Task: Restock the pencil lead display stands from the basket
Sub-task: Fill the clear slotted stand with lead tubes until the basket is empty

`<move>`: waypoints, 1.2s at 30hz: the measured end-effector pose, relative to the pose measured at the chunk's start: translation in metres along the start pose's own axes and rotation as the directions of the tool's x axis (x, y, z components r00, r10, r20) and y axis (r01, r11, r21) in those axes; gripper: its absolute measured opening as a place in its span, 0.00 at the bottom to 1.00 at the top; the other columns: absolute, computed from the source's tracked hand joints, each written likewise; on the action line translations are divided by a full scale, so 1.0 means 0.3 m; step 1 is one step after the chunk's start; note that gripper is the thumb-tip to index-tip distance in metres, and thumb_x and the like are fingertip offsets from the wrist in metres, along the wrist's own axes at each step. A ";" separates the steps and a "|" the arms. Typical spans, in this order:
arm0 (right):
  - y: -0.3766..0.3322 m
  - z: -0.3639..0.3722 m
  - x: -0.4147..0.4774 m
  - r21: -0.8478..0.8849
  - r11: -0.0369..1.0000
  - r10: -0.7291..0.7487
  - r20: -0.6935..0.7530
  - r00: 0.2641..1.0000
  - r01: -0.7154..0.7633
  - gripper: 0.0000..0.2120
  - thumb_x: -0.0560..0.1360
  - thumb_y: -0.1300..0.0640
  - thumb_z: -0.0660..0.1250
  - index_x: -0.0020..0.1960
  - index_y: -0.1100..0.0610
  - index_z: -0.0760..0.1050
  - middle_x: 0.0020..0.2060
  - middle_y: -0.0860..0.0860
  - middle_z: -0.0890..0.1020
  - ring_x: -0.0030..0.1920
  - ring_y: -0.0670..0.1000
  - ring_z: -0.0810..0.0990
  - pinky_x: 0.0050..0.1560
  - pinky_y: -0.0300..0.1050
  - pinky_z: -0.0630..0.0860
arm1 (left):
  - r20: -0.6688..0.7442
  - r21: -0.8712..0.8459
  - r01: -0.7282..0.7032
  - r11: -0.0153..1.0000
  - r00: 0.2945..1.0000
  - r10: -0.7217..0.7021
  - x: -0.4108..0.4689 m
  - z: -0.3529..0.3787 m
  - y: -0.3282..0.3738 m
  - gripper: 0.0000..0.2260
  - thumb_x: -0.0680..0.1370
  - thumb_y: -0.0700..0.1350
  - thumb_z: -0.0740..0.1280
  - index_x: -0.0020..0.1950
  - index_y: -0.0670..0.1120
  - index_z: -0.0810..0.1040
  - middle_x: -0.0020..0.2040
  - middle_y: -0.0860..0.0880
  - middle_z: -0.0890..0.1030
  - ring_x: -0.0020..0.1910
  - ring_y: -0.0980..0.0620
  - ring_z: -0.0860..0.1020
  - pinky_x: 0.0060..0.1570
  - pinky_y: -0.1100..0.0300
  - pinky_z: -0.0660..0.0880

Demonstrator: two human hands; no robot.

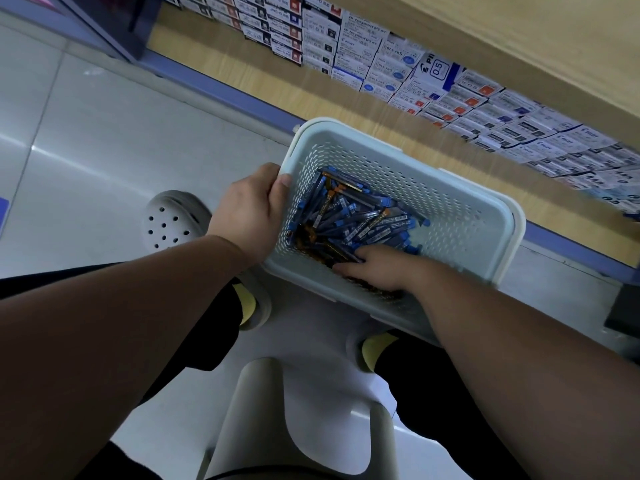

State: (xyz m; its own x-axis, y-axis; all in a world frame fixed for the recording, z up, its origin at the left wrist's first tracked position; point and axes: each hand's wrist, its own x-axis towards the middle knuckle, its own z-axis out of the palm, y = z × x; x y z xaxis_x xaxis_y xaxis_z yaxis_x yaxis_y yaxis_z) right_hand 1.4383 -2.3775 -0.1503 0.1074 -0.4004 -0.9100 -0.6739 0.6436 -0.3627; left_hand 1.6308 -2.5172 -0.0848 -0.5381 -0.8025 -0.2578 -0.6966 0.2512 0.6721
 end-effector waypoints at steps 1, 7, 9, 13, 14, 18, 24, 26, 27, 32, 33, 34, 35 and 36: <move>-0.003 -0.004 0.003 0.000 1.000 0.000 0.007 1.000 0.000 0.33 0.76 0.28 0.59 0.64 0.55 0.74 0.50 0.50 0.78 0.49 0.49 0.77 0.47 0.45 0.74 | 0.000 0.003 -0.005 1.000 1.000 0.005 0.000 0.000 0.001 0.16 0.85 0.52 0.54 0.54 0.42 0.76 0.38 0.46 0.77 0.36 0.43 0.73 0.35 0.54 0.65; -0.031 0.011 0.004 0.081 0.990 -0.114 -0.070 0.991 0.119 0.18 0.78 0.37 0.65 0.57 0.51 0.69 0.47 0.48 0.75 0.46 0.49 0.75 0.41 0.44 0.70 | 0.003 0.004 0.003 1.000 1.000 -0.003 -0.001 -0.002 0.005 0.15 0.85 0.51 0.55 0.53 0.42 0.76 0.37 0.47 0.75 0.36 0.44 0.73 0.35 0.55 0.63; -0.041 0.010 0.008 0.069 0.986 -0.143 -0.092 0.985 0.149 0.17 0.78 0.39 0.67 0.55 0.51 0.69 0.47 0.49 0.75 0.45 0.50 0.74 0.41 0.46 0.69 | 0.005 0.006 0.008 1.000 1.000 -0.008 -0.002 -0.002 0.005 0.15 0.85 0.51 0.55 0.52 0.42 0.75 0.36 0.47 0.75 0.35 0.45 0.72 0.35 0.55 0.61; -0.063 -0.004 0.019 0.027 0.989 -0.142 -0.024 0.990 0.142 0.20 0.79 0.41 0.65 0.54 0.58 0.77 0.45 0.54 0.78 0.42 0.53 0.77 0.39 0.45 0.68 | 0.011 0.014 0.006 1.000 1.000 -0.006 -0.001 -0.004 0.005 0.15 0.85 0.51 0.54 0.51 0.43 0.75 0.35 0.48 0.74 0.34 0.45 0.72 0.34 0.55 0.61; -0.068 -0.008 0.019 0.020 0.990 -0.141 -0.021 0.990 0.141 0.21 0.79 0.42 0.65 0.52 0.61 0.77 0.42 0.55 0.77 0.40 0.53 0.75 0.38 0.46 0.66 | 0.011 0.016 0.002 1.000 1.000 -0.002 -0.001 -0.004 0.004 0.16 0.85 0.52 0.54 0.51 0.43 0.75 0.36 0.48 0.75 0.34 0.45 0.72 0.34 0.55 0.61; -0.071 -0.032 0.009 -0.004 0.992 -0.124 -0.015 0.992 0.124 0.22 0.78 0.45 0.67 0.50 0.67 0.77 0.38 0.55 0.72 0.37 0.52 0.70 0.36 0.46 0.62 | 0.004 0.023 -0.015 1.000 1.000 0.015 -0.002 -0.004 0.004 0.17 0.84 0.53 0.53 0.54 0.43 0.76 0.37 0.47 0.76 0.36 0.44 0.73 0.35 0.55 0.63; -0.051 -0.060 -0.022 0.088 0.988 -0.129 0.063 0.990 0.123 0.30 0.75 0.37 0.71 0.60 0.63 0.78 0.50 0.57 0.81 0.51 0.57 0.79 0.52 0.48 0.76 | 0.015 0.022 -0.016 1.000 1.000 0.016 0.003 -0.002 0.005 0.20 0.83 0.56 0.52 0.53 0.43 0.76 0.38 0.45 0.78 0.37 0.42 0.74 0.37 0.51 0.69; -0.051 -0.065 -0.022 0.091 0.988 -0.135 0.076 0.988 0.128 0.22 0.75 0.40 0.72 0.51 0.61 0.79 0.42 0.54 0.78 0.43 0.55 0.77 0.45 0.47 0.72 | 0.017 0.024 -0.023 0.999 1.000 0.023 0.005 -0.004 0.006 0.20 0.83 0.55 0.52 0.53 0.43 0.76 0.38 0.45 0.78 0.37 0.42 0.74 0.37 0.50 0.69; -0.053 -0.064 -0.022 0.098 0.988 -0.129 0.069 0.989 0.122 0.19 0.76 0.42 0.73 0.43 0.59 0.76 0.37 0.52 0.74 0.37 0.52 0.73 0.39 0.46 0.67 | 0.016 0.024 -0.025 0.999 1.000 0.024 0.005 -0.005 0.006 0.19 0.83 0.55 0.52 0.53 0.43 0.76 0.38 0.45 0.78 0.37 0.42 0.74 0.37 0.50 0.69; -0.036 -0.042 -0.013 0.221 0.971 -0.093 -0.008 0.996 0.093 0.16 0.74 0.50 0.75 0.35 0.55 0.72 0.30 0.49 0.71 0.31 0.49 0.68 0.35 0.44 0.62 | 0.015 0.029 -0.025 0.999 1.000 0.024 0.005 -0.005 0.007 0.19 0.83 0.55 0.52 0.54 0.43 0.76 0.38 0.45 0.78 0.37 0.42 0.74 0.36 0.51 0.69; -0.028 -0.041 -0.016 0.276 0.957 -0.083 -0.039 0.996 0.091 0.13 0.74 0.52 0.75 0.37 0.56 0.75 0.31 0.49 0.73 0.32 0.49 0.70 0.36 0.44 0.63 | 0.016 0.030 -0.022 0.999 1.000 0.021 0.004 -0.003 0.006 0.19 0.83 0.55 0.52 0.53 0.43 0.76 0.37 0.46 0.77 0.36 0.42 0.74 0.36 0.51 0.68; -0.017 -0.040 -0.014 0.348 0.933 -0.066 -0.082 0.994 0.090 0.10 0.73 0.53 0.76 0.39 0.57 0.78 0.32 0.50 0.74 0.33 0.49 0.72 0.37 0.43 0.65 | 0.018 0.029 -0.017 0.999 1.000 0.016 0.004 -0.002 0.005 0.19 0.83 0.55 0.52 0.53 0.43 0.76 0.37 0.47 0.76 0.36 0.42 0.73 0.36 0.52 0.67; -0.006 -0.037 -0.011 0.419 0.904 -0.034 -0.137 0.990 0.089 0.09 0.73 0.54 0.76 0.42 0.58 0.80 0.33 0.50 0.76 0.34 0.49 0.73 0.38 0.43 0.66 | 0.019 0.026 -0.010 1.000 1.000 0.009 0.002 0.001 0.005 0.18 0.83 0.55 0.52 0.52 0.44 0.75 0.36 0.48 0.76 0.36 0.43 0.73 0.35 0.53 0.66; 0.004 -0.034 -0.009 0.496 0.863 0.005 -0.195 0.981 0.094 0.09 0.73 0.54 0.77 0.44 0.60 0.81 0.34 0.51 0.77 0.35 0.50 0.74 0.38 0.44 0.69 | 0.020 0.023 -0.003 1.000 1.000 0.002 0.001 0.004 0.005 0.17 0.84 0.54 0.53 0.51 0.44 0.74 0.35 0.49 0.74 0.35 0.43 0.72 0.35 0.53 0.64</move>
State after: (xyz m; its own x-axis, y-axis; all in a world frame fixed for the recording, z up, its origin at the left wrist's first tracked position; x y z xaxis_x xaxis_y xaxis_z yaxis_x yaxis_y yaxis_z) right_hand 1.4297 -2.3824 -0.1463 -0.0403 -0.5169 -0.8551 -0.2094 0.8412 -0.4986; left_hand 1.6292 -2.5164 -0.0847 -0.5487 -0.7913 -0.2698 -0.7061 0.2659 0.6563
